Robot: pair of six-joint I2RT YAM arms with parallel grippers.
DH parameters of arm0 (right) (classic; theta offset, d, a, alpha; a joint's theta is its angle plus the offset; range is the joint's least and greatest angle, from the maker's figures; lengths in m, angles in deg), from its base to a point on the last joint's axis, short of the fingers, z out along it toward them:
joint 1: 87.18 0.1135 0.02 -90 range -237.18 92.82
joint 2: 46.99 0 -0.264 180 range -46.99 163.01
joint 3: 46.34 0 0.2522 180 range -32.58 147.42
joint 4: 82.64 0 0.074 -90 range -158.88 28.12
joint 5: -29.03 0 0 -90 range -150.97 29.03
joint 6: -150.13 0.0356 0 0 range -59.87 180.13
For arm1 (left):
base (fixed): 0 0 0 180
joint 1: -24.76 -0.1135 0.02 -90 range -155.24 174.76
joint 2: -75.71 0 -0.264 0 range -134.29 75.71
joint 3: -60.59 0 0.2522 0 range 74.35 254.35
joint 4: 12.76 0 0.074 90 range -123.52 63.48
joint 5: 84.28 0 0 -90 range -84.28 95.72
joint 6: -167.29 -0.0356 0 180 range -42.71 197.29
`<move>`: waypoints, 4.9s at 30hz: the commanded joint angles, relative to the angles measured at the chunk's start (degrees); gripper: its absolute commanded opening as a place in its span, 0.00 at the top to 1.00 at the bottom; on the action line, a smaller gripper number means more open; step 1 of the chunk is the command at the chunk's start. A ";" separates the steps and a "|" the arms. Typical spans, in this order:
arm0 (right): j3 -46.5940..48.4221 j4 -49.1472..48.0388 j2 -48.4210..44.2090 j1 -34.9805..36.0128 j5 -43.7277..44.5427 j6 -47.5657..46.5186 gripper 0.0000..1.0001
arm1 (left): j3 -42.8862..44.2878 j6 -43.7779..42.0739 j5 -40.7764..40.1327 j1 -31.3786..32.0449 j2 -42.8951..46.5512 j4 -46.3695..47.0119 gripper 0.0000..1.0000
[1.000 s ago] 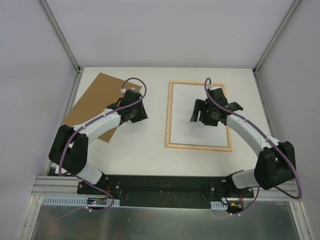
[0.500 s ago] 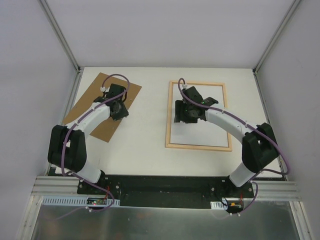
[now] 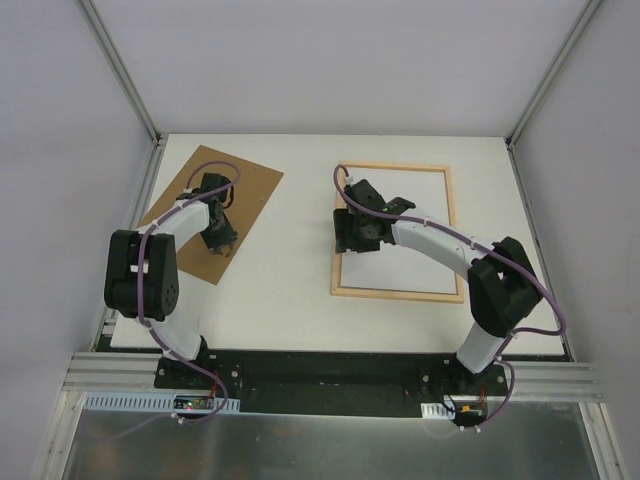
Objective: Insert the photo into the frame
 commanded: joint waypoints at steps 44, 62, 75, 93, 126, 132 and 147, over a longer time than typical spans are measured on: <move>-8.34 -2.08 -8.61 1.35 2.92 0.22 0.41 | -6.47 7.20 12.88 13.74 -0.42 9.35 0.82; -9.75 -0.76 -13.35 0.91 4.51 0.13 0.41 | 7.68 -2.72 10.95 21.75 -3.68 1.45 0.72; -14.67 -2.87 -22.84 -3.66 4.07 1.54 0.41 | 14.02 -10.37 9.80 25.62 -11.58 -4.10 0.74; -17.13 -3.40 -25.84 -4.89 3.45 2.42 0.41 | 15.42 -11.25 6.73 26.32 -14.92 -4.18 0.76; -22.41 -23.51 -18.02 -0.41 -11.83 10.85 0.42 | 15.16 -9.06 9.01 29.14 -11.59 -4.27 1.00; -22.85 -31.69 -11.61 0.91 -15.00 13.31 0.42 | 15.69 -8.97 11.03 29.14 -10.54 -4.27 1.00; -21.71 -42.32 -2.29 3.37 -17.20 15.43 0.42 | 17.62 -8.62 13.49 29.05 -9.30 -5.06 1.00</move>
